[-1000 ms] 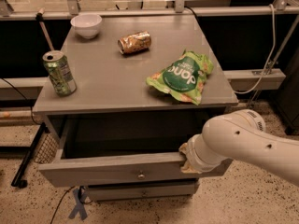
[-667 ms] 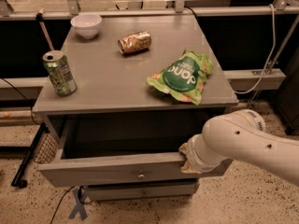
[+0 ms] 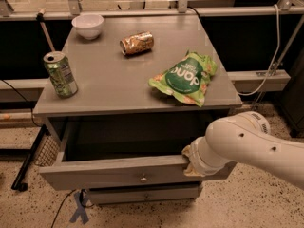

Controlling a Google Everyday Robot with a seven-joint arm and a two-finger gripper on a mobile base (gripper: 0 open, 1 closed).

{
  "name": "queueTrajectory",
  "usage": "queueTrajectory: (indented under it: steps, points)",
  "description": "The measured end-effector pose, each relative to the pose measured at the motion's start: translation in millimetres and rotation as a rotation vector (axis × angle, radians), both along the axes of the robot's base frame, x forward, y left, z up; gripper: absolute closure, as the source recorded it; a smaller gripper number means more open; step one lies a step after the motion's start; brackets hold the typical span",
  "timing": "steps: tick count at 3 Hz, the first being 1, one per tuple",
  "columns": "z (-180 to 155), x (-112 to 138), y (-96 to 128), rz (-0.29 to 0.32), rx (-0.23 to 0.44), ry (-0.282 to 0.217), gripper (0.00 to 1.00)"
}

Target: Open top drawer

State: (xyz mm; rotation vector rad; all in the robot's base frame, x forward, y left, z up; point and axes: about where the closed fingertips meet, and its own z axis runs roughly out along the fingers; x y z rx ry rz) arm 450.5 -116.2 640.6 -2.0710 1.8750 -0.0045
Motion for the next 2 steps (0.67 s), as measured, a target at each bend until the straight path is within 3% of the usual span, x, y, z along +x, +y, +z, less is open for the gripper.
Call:
queueTrajectory:
  steps: [2]
  points:
    - [0.0,-0.1,0.0,0.0,0.0,0.0,1.0]
